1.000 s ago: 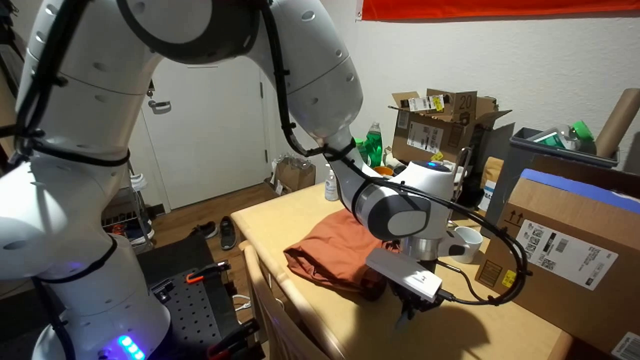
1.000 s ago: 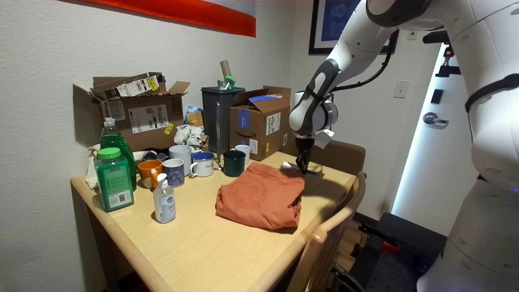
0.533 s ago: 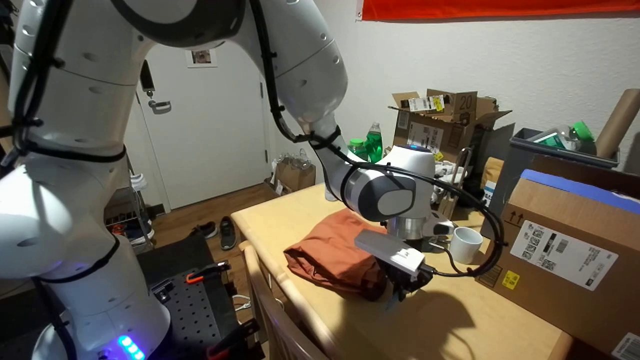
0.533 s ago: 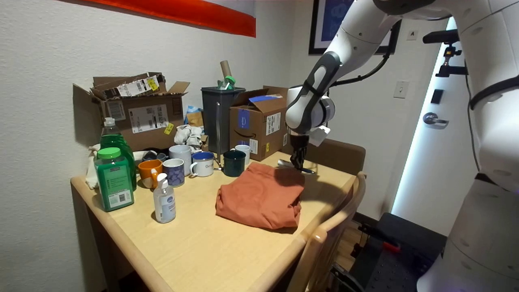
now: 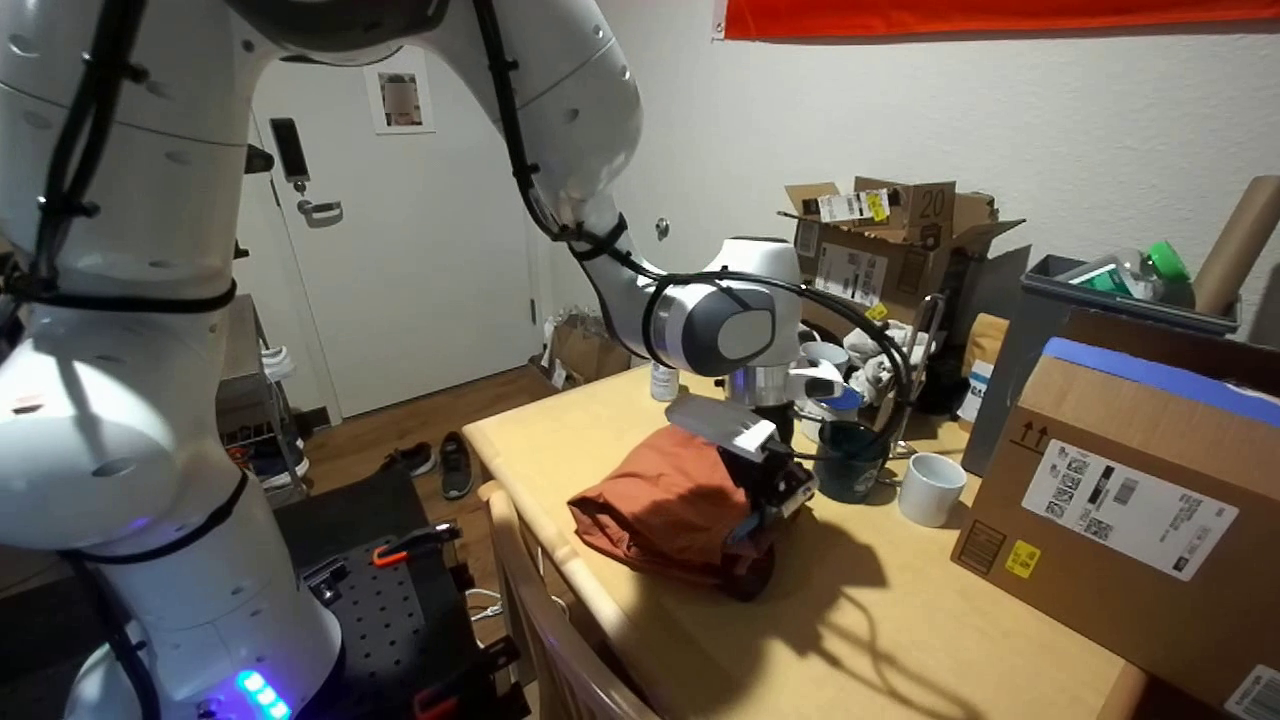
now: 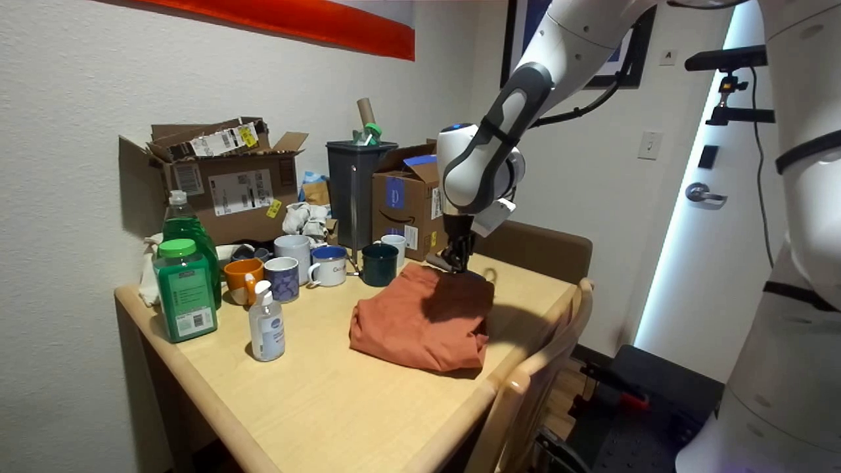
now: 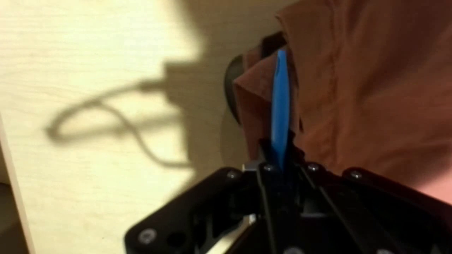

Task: Take the object and roll it on the cloth on the table

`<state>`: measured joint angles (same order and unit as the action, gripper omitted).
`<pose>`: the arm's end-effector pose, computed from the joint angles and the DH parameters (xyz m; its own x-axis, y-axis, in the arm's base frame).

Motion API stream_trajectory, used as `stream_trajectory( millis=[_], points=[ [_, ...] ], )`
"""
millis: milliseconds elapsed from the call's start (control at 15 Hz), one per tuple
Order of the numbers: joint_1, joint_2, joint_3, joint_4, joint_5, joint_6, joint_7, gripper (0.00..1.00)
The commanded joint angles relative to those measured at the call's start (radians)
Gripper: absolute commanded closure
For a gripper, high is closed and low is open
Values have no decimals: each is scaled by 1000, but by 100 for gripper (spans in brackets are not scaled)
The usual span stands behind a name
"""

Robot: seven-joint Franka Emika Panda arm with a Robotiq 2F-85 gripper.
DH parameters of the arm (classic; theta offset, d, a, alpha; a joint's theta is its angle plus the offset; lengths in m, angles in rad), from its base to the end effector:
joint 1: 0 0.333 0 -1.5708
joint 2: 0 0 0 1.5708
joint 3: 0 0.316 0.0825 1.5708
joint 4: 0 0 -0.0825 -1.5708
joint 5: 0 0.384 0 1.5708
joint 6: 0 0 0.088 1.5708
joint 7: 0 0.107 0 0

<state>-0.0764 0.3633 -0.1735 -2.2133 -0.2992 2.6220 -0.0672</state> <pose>0.5413 -0.1320 0.2180 0.9962 0.0868 -0.0008 0.0849 -0.9723 0.2178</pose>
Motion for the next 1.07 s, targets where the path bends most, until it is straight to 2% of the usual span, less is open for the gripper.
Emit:
stream_trajectory(
  millis=[0,267,600,1000],
  points=[
    [82,0,26,-1,3,-52,128,96],
    [119,89,55,82,51,-113,207,96],
    [131,169,91,177,128,-208,213,96],
    [179,202,128,245,137,-304,229,96]
  ],
)
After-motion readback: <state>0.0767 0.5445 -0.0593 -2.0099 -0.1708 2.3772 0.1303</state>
